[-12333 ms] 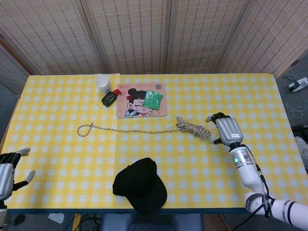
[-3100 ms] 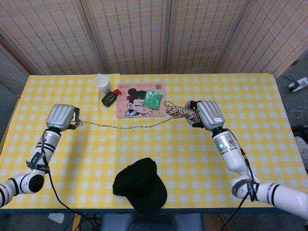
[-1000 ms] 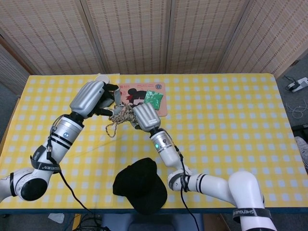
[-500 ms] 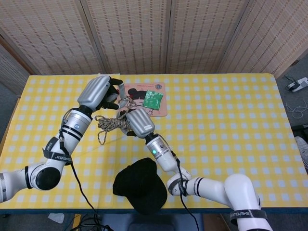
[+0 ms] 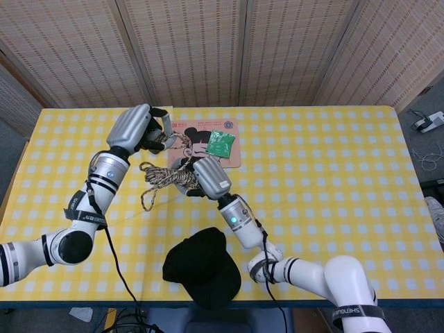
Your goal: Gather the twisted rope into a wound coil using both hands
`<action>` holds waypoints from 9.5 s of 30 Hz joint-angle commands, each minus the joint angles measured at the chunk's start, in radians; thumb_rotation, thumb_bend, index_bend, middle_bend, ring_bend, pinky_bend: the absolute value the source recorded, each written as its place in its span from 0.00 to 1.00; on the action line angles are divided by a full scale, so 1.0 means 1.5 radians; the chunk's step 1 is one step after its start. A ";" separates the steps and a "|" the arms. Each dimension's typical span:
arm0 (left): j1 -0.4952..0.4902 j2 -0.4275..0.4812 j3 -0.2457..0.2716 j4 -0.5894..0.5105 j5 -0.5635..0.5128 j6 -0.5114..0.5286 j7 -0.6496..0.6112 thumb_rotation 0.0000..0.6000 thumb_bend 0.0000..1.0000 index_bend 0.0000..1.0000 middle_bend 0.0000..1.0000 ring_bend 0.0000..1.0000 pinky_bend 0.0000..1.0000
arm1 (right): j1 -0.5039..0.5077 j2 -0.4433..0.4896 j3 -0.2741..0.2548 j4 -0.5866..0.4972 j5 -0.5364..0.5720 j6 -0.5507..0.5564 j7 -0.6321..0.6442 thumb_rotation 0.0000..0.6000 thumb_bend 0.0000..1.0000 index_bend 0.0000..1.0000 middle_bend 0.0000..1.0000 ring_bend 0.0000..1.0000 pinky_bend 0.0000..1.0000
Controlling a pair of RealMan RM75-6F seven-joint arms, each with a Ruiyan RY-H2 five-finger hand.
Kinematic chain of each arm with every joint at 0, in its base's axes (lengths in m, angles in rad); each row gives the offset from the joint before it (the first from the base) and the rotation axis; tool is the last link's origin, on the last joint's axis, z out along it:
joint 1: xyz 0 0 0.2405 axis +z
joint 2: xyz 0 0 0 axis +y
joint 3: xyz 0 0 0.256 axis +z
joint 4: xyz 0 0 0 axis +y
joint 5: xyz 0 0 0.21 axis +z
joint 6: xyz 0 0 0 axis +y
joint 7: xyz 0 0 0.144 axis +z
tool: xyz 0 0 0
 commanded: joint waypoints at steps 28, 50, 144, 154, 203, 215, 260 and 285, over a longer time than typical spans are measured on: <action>0.028 -0.035 0.067 0.124 -0.072 -0.018 0.057 1.00 0.35 0.81 1.00 1.00 1.00 | -0.089 0.067 -0.016 -0.039 -0.087 0.149 0.192 1.00 0.48 0.87 0.67 0.53 0.61; 0.054 -0.087 0.122 0.206 -0.093 -0.007 0.125 1.00 0.35 0.81 1.00 1.00 1.00 | -0.099 0.076 0.036 -0.080 -0.077 0.207 0.234 1.00 0.45 0.88 0.67 0.54 0.61; 0.116 -0.145 -0.040 -0.002 0.411 0.203 0.082 1.00 0.35 0.81 1.00 1.00 1.00 | 0.056 -0.022 0.058 0.034 0.033 0.007 -0.175 1.00 0.39 0.92 0.69 0.57 0.61; 0.108 -0.149 -0.057 0.028 0.326 0.175 0.072 1.00 0.35 0.81 1.00 1.00 1.00 | 0.056 -0.015 0.030 0.043 -0.009 0.004 -0.093 1.00 0.36 0.92 0.69 0.57 0.61; 0.076 -0.141 -0.077 -0.012 0.154 0.164 0.067 1.00 0.35 0.81 1.00 1.00 1.00 | 0.040 -0.011 0.008 0.052 -0.026 -0.003 0.031 1.00 0.33 0.93 0.70 0.57 0.63; 0.083 -0.141 -0.070 0.064 0.080 0.156 0.074 1.00 0.35 0.81 1.00 1.00 1.00 | 0.016 -0.006 -0.038 0.087 -0.090 0.054 0.166 1.00 0.31 0.94 0.71 0.57 0.64; 0.144 -0.126 0.059 0.130 0.064 0.149 0.187 1.00 0.35 0.81 1.00 1.00 1.00 | 0.039 -0.116 0.106 0.197 -0.017 0.253 0.227 1.00 0.33 0.96 0.73 0.62 0.67; 0.199 -0.159 0.112 0.145 0.437 0.325 0.177 1.00 0.35 0.81 1.00 1.00 1.00 | 0.095 -0.140 0.161 0.256 0.084 0.162 0.006 1.00 0.42 0.98 0.74 0.65 0.68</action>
